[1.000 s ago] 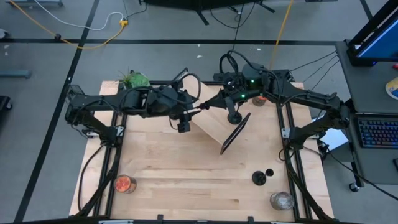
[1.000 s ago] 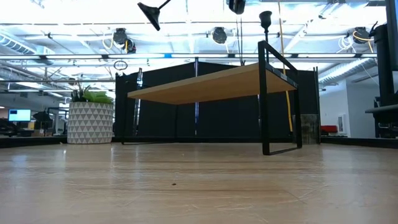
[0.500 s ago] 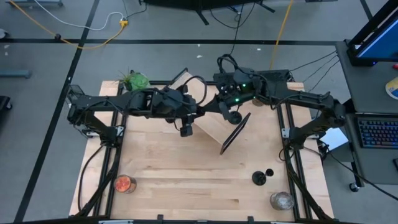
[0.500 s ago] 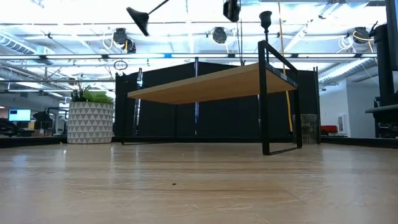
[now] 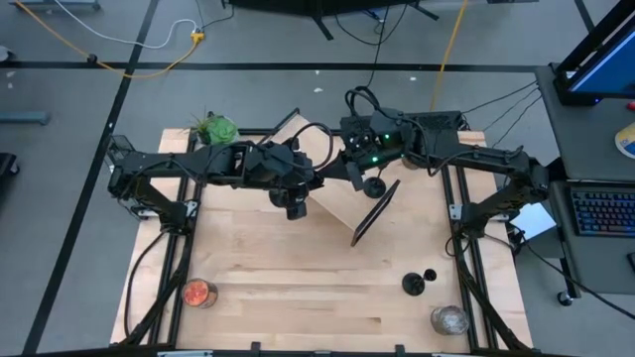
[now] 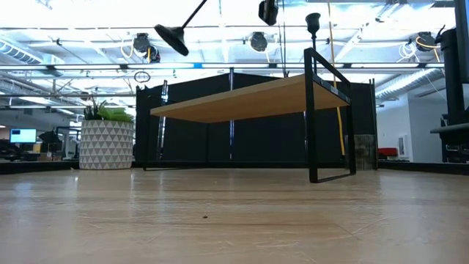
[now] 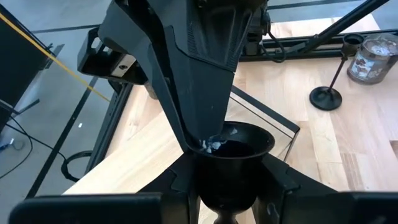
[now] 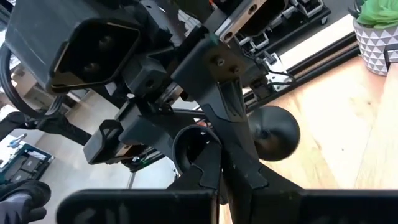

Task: Pick & Place candle stick holders
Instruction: Put the top black candle holder on the shelf

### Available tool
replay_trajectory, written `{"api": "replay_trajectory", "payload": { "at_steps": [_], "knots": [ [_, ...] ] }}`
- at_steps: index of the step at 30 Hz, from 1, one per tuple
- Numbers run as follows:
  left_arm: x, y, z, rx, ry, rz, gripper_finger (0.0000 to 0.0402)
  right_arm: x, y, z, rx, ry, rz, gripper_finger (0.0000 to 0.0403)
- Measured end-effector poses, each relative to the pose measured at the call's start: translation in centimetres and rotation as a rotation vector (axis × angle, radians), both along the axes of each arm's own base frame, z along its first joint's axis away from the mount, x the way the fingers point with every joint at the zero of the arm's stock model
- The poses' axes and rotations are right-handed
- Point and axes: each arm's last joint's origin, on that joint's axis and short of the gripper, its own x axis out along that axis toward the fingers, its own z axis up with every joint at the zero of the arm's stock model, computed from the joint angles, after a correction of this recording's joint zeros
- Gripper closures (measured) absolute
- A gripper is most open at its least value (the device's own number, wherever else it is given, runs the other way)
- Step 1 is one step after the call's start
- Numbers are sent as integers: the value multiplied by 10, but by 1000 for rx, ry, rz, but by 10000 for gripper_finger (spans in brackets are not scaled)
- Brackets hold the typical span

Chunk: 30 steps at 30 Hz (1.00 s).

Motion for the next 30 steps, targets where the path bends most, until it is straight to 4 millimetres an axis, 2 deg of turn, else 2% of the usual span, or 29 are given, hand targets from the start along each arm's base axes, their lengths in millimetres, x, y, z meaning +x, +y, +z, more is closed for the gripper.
{"api": "replay_trajectory", "payload": {
  "at_steps": [5,19,25,30],
  "knots": [
    [0,0,-1,4,9,-1,302,0,0,0,0,-2,0,398],
    [-4,1,2,15,8,33,303,-7,2,8,15,-27,4,350],
    [-8,2,8,2,-33,40,303,-21,5,23,-27,-87,6,349],
    [-6,1,15,-24,-100,25,303,-43,10,41,-161,-176,26,349]
  ]
}}
